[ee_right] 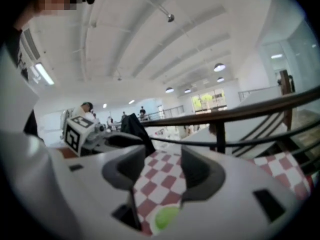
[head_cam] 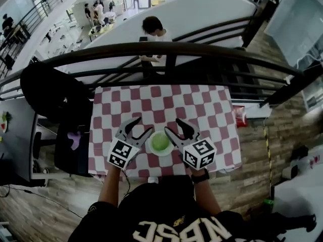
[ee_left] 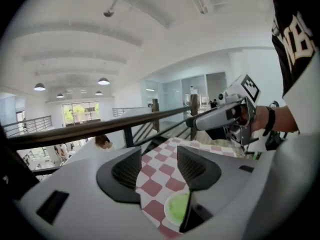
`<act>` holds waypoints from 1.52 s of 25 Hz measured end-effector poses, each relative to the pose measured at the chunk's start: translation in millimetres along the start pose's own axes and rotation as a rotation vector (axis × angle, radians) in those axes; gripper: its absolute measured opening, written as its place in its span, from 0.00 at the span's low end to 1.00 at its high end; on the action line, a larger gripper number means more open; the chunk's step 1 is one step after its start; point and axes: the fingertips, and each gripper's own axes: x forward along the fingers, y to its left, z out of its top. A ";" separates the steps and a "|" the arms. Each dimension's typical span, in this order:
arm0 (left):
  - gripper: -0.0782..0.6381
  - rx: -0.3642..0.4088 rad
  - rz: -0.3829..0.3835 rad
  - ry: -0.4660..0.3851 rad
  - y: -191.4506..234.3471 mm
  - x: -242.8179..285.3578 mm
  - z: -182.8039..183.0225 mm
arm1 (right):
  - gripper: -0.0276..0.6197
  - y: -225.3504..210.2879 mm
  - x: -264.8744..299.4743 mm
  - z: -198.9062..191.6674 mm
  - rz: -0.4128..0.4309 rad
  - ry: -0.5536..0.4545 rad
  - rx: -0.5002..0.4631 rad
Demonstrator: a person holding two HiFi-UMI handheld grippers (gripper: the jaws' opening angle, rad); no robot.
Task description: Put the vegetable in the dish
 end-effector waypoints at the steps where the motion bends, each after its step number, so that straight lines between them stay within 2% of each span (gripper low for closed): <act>1: 0.43 -0.025 0.039 -0.038 4.0 -10.4 9.5 | 0.38 6.1 -0.1 7.2 -0.011 -0.013 -0.031; 3: 0.40 -0.068 0.113 -0.102 10.6 -30.5 24.4 | 0.29 15.8 -0.4 17.6 -0.046 -0.041 -0.079; 6: 0.31 -0.140 0.210 -0.186 17.9 -57.3 38.9 | 0.18 21.0 -7.0 33.2 -0.154 -0.117 -0.128; 8: 0.21 -0.166 0.252 -0.241 16.5 -72.6 47.7 | 0.12 28.1 -14.1 44.5 -0.201 -0.176 -0.164; 10: 0.14 -0.173 0.276 -0.278 10.3 -82.6 53.8 | 0.07 37.9 -19.2 51.9 -0.210 -0.214 -0.182; 14: 0.13 -0.198 0.290 -0.296 -8.0 -84.5 48.9 | 0.07 49.0 -24.4 47.7 -0.234 -0.203 -0.177; 19: 0.13 -0.212 0.257 -0.320 -23.5 -78.0 47.7 | 0.07 53.7 -27.7 35.8 -0.282 -0.180 -0.171; 31: 0.13 -0.191 0.272 -0.369 -28.9 -85.4 57.1 | 0.07 62.2 -23.5 36.3 -0.260 -0.157 -0.193; 35: 0.13 -0.230 0.266 -0.391 -26.9 -86.2 60.9 | 0.07 65.3 -20.3 39.8 -0.241 -0.157 -0.196; 38: 0.13 -0.227 0.283 -0.403 -23.8 -87.6 65.7 | 0.07 64.1 -20.3 40.9 -0.238 -0.151 -0.199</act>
